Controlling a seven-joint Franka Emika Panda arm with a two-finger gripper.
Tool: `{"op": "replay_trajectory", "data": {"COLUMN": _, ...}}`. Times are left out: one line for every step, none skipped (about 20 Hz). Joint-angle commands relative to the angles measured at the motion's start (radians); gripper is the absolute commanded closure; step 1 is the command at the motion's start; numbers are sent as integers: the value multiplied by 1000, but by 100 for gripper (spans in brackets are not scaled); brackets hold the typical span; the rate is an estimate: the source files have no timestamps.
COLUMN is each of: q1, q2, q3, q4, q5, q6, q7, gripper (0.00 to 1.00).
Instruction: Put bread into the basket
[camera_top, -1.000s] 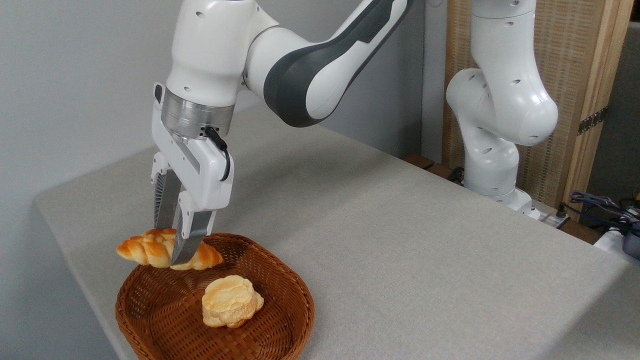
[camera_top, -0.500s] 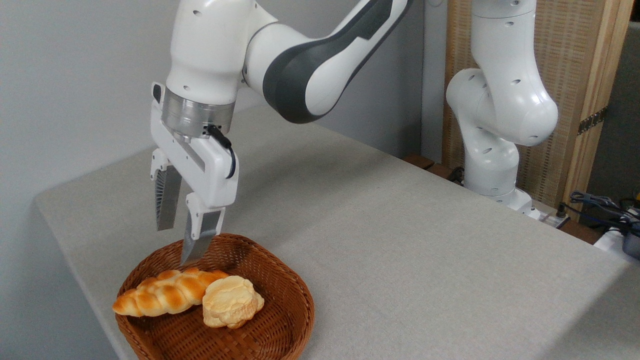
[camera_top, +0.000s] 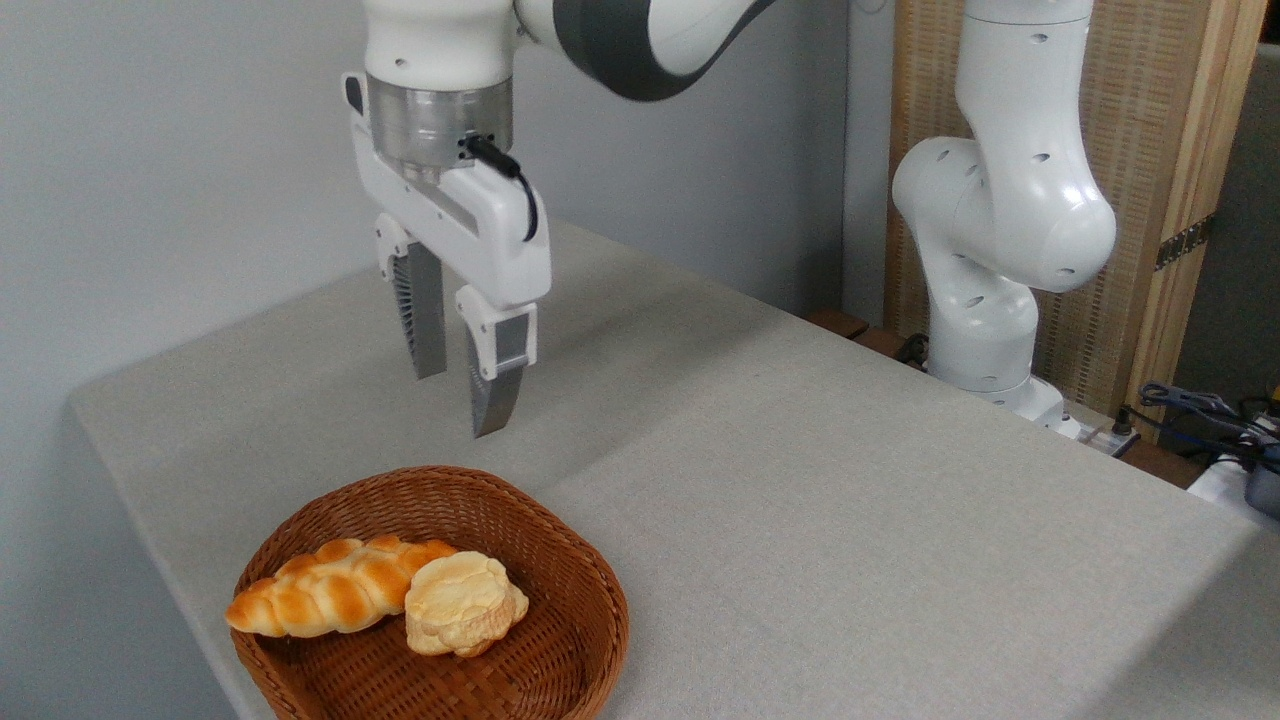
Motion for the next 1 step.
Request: {"op": "replay_trajectory", "data": {"q1": -7, "q2": 13, "q3": 13, "q4": 20, "q5": 7, "q6": -30, "q7": -17, "gripper": 0}}
